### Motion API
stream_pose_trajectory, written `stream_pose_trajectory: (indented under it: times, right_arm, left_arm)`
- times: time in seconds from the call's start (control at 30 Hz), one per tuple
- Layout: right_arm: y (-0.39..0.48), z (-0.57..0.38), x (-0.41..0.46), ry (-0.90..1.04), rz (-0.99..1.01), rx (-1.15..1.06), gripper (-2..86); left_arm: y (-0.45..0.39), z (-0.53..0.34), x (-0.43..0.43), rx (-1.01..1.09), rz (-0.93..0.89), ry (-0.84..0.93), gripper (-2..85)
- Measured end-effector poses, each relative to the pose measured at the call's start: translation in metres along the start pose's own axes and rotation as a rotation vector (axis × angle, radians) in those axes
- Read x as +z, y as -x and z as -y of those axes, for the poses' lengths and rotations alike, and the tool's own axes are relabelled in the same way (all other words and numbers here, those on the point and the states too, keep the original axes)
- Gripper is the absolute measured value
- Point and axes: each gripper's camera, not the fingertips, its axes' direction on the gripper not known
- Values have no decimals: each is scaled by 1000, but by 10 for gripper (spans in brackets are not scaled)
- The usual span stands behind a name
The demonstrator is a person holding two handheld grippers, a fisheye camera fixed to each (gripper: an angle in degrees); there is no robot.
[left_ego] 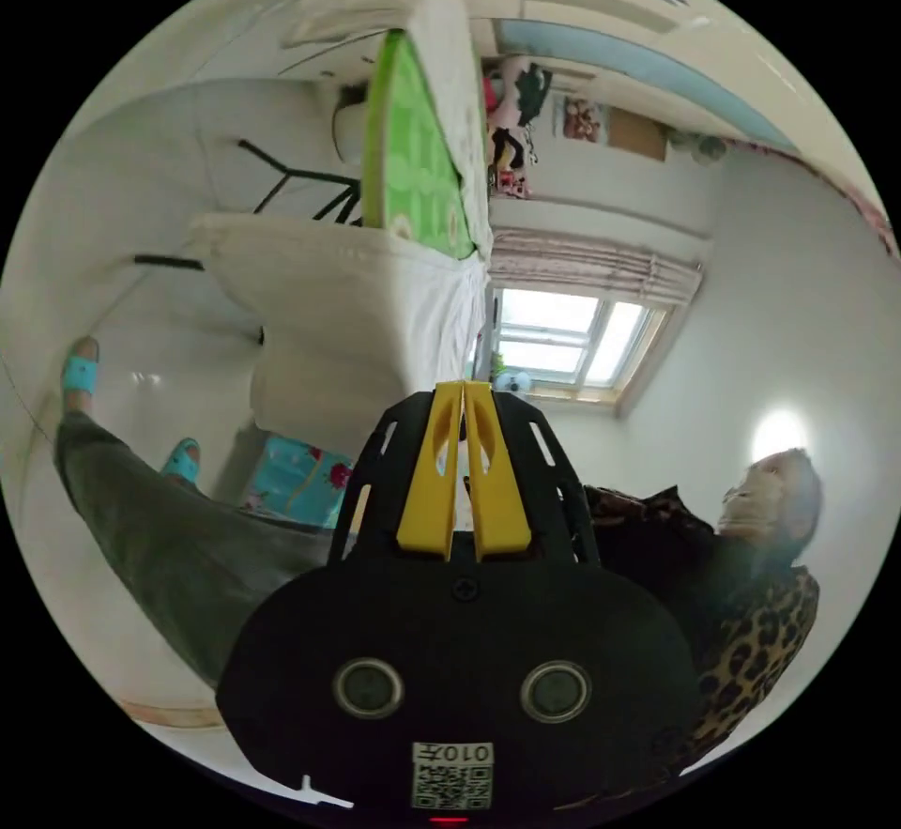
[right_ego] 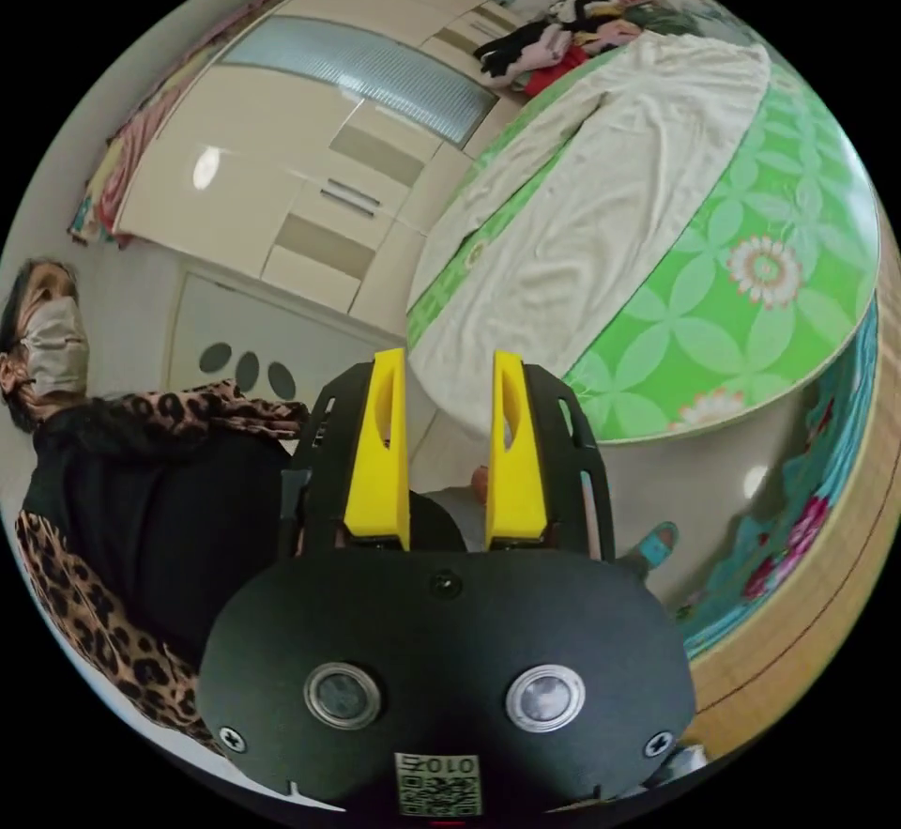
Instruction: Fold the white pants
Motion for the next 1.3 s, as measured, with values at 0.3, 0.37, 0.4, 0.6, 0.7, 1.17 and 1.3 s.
stream_pose_trajectory:
  times: [0.3,0.37,0.4,0.6,0.7,1.17,1.3]
  right_arm:
    - [-38,241,54,506,5,-475,121]
    - [-34,307,87,608,63,-561,109]
    - [-29,349,111,660,82,-610,97]
    - [-62,500,217,885,147,-611,91]
    - [-106,521,249,877,173,-532,94]
    - [-270,680,294,982,106,-599,133]
    - [-289,738,297,1003,-34,-645,148]
  left_arm:
    - [-95,-11,-8,356,310,-33,43]
    - [-124,21,-3,493,361,-3,58]
    - [-131,30,-1,521,383,1,61]
    - [-166,128,53,672,476,112,63]
    - [-160,159,91,669,464,182,49]
    - [-267,180,230,615,658,248,47]
    - [-320,209,295,707,698,290,47]
